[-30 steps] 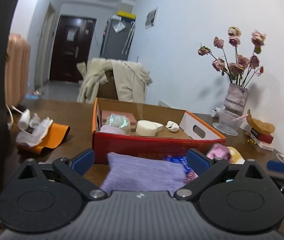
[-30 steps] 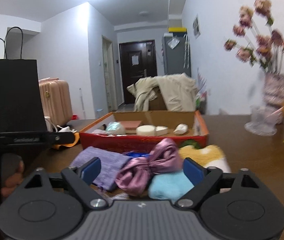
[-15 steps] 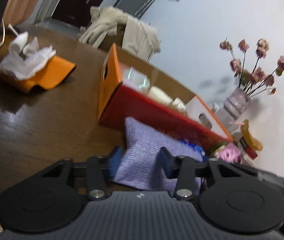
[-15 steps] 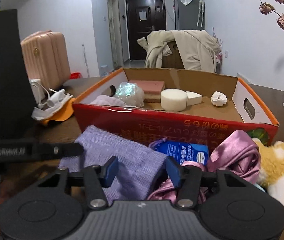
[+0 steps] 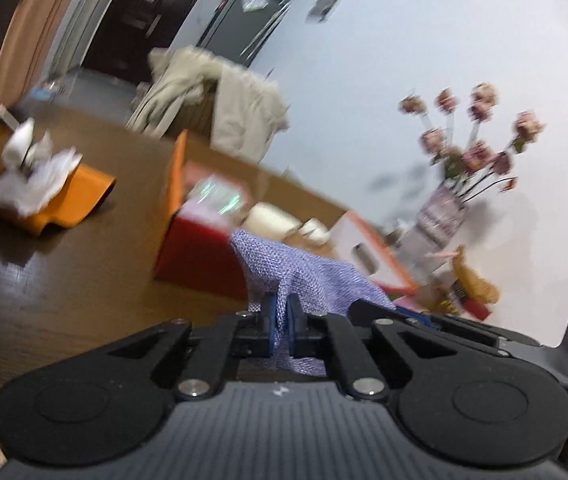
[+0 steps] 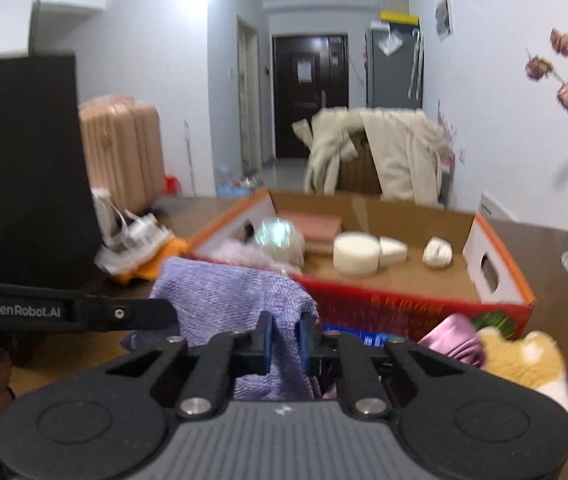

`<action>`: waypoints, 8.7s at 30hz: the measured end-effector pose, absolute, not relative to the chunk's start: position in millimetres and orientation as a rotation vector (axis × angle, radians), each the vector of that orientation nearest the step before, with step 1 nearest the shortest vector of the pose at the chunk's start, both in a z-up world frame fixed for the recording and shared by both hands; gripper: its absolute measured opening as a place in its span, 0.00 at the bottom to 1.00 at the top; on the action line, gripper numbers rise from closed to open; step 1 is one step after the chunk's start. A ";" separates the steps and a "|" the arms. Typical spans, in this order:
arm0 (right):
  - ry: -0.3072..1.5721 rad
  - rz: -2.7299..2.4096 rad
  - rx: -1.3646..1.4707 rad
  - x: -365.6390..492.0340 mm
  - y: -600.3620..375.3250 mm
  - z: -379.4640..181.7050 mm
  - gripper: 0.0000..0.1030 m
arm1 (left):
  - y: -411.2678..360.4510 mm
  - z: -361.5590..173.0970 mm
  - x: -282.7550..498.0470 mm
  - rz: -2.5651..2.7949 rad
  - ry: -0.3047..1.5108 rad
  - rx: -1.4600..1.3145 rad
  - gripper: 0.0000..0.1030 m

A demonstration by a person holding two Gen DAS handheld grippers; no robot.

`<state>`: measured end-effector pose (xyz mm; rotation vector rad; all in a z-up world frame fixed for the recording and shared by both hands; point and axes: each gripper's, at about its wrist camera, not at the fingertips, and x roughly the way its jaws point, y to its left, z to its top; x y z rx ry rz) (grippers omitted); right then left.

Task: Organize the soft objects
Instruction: 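Carry the purple pouch into the box and open both tools, then move both tools back toward the pink satin bow, then grasp the pink satin bow with both tools together, then carry the pink bow into the box and open both tools, then move both tools back toward the plush toys, then grasp the yellow-and-white sheep plush with both tools together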

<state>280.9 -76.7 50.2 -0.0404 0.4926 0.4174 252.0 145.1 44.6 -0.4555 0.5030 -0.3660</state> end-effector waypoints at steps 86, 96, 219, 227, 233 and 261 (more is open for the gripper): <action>0.215 0.382 -0.122 211.5 -174.8 106.6 0.91 | 47.0 84.1 170.0 -0.179 0.199 -0.053 1.00; 0.379 0.315 0.054 161.3 -189.1 31.8 0.95 | 51.1 51.2 135.6 -0.144 0.268 -0.070 1.00; 0.327 0.266 -0.038 163.1 -200.1 48.1 0.77 | 28.2 39.4 145.2 -0.320 0.391 -0.114 0.85; 0.428 0.276 -0.017 127.8 -190.4 28.1 0.77 | 25.2 30.2 119.8 -0.337 0.385 -0.083 0.86; 0.424 0.245 -0.013 135.1 -195.3 29.0 0.77 | 20.9 32.7 127.7 -0.356 0.384 -0.072 0.87; 0.618 0.249 0.118 317.9 -265.1 -5.8 0.53 | -80.3 7.7 342.1 -0.448 0.639 -0.130 0.36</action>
